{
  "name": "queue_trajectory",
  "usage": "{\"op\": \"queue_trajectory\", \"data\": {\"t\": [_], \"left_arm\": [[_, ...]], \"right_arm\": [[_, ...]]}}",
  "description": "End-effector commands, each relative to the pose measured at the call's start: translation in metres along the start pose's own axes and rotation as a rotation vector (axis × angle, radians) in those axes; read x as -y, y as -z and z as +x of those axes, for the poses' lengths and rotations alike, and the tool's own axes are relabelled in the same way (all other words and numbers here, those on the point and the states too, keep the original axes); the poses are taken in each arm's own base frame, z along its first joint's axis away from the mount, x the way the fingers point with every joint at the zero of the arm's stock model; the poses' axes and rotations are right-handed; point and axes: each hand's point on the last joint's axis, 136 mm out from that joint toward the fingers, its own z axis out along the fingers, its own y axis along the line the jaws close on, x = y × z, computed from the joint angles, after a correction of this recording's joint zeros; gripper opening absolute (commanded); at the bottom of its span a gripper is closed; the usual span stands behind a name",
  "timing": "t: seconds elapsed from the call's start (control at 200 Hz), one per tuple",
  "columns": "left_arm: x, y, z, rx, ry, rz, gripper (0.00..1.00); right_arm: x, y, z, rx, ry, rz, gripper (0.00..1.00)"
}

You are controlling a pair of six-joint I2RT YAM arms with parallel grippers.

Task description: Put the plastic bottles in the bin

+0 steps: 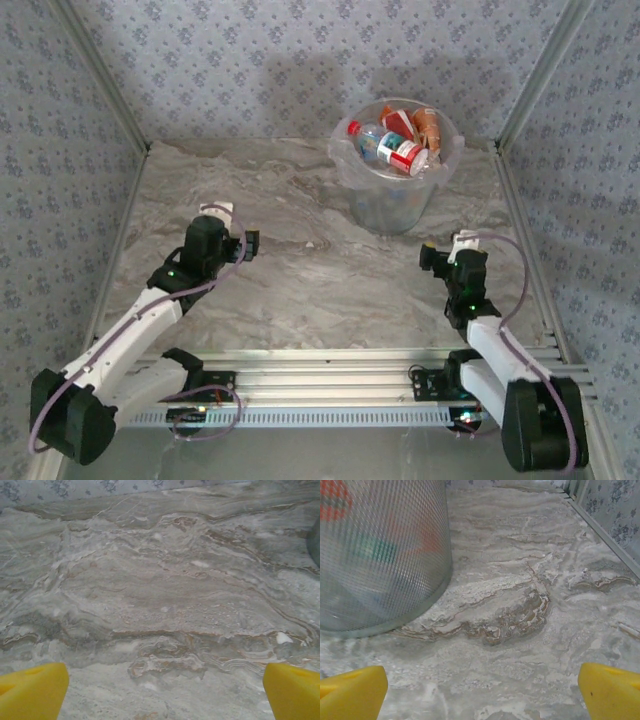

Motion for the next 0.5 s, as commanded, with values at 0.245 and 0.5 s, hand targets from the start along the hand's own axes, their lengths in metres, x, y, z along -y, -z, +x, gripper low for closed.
{"op": "queue_trajectory", "data": {"t": [0.245,0.5], "left_arm": [[-0.022,-0.013,0.014,0.039,-0.03,-0.078,1.0],[-0.04,-0.021,0.022,0.055,-0.012,-0.115,1.0]], "right_arm": [[0.009,-0.025,-0.033,0.158,0.044,0.043,1.0],[0.011,-0.041,-0.028,0.157,0.047,0.033,1.0]]}}
